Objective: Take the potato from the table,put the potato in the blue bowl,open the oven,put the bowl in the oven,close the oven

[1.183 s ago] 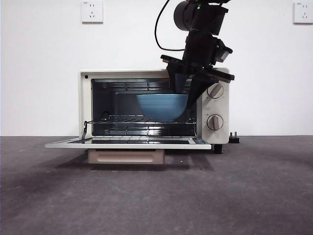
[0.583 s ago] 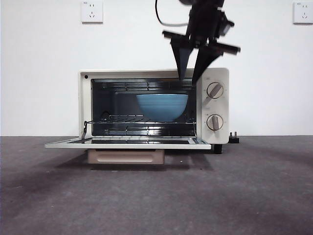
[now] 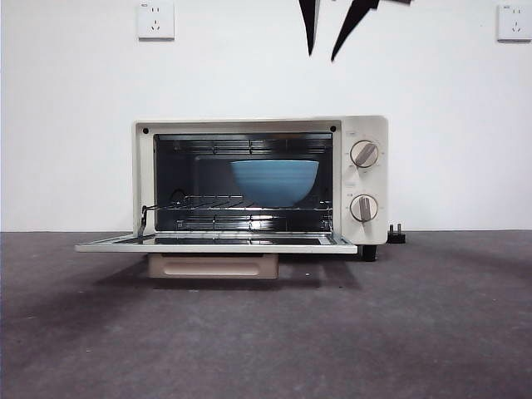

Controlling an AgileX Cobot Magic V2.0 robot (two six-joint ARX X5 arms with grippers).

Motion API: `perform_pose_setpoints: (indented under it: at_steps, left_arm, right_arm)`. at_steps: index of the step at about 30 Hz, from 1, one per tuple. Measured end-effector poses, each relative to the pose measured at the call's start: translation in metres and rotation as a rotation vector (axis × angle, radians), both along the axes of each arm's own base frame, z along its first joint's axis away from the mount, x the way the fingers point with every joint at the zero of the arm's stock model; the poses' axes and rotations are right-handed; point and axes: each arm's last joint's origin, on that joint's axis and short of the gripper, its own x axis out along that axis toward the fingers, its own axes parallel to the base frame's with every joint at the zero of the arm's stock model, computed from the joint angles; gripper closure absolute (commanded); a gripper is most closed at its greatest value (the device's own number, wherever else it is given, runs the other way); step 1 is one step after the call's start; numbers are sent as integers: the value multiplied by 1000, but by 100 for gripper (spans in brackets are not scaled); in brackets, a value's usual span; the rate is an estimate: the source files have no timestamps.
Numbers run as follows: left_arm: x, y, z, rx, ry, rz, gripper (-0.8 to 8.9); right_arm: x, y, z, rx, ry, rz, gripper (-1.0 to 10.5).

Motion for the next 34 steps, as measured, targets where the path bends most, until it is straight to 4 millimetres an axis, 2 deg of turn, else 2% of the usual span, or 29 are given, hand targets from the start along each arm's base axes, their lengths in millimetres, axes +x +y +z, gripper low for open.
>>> perform_pose_setpoints:
  at_steps: [5,9,13,18,23,27,34]
  left_arm:
    - [12,-3,-3,8,-4,3,822]
    - [25,1,-5,-7,5,24,822]
    - [43,12,-8,-86,31,39,822]
    - [73,37,-16,-242,81,64,822]
    - [109,68,-41,-343,162,158,822]
    - [137,85,-70,-416,246,199,822]
    - [166,93,-115,-465,365,251,822]
  right_arm:
    - [-19,1,18,-132,-87,167,860]
    - [-33,-9,33,-241,-148,239,861]
    - [-47,-28,44,-318,-171,264,955]
    - [-64,-66,51,-371,-153,241,955]
    - [-84,-103,48,-418,-108,207,955]
    - [-105,-126,41,-392,-110,232,955]
    - [-152,-155,28,-300,-234,272,955]
